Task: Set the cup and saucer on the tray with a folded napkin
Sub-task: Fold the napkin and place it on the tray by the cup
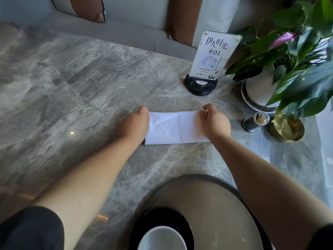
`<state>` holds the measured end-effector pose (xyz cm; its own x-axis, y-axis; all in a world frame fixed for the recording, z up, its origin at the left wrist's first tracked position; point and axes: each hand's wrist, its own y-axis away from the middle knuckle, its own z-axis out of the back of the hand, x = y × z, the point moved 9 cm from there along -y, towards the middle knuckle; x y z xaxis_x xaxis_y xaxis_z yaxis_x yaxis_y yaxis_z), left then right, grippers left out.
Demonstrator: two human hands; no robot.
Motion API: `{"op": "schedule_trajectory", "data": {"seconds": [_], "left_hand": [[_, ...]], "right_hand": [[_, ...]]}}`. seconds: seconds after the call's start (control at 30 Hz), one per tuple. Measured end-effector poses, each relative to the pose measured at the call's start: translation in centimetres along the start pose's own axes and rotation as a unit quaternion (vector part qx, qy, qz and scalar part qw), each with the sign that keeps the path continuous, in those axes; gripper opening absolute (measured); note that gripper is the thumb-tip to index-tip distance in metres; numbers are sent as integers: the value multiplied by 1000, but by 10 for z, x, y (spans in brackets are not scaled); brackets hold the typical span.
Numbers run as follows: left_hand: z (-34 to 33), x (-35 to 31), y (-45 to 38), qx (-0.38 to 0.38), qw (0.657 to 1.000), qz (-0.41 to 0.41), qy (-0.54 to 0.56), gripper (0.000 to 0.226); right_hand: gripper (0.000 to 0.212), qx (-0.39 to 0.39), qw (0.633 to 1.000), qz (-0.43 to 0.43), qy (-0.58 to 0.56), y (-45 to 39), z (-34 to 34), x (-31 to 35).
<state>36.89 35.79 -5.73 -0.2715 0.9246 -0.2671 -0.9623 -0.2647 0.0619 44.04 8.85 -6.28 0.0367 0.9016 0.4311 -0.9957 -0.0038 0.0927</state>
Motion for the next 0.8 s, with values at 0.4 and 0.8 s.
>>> {"op": "schedule_trajectory", "data": {"seconds": [0.4, 0.8], "left_hand": [[-24, -63, 40, 12, 962, -249, -109, 69], [-50, -44, 44, 97, 970, -182, -124, 78]], "right_hand": [[65, 22, 941, 290, 173, 57, -28, 55], [62, -1, 993, 119, -21, 43, 0, 23]]}}
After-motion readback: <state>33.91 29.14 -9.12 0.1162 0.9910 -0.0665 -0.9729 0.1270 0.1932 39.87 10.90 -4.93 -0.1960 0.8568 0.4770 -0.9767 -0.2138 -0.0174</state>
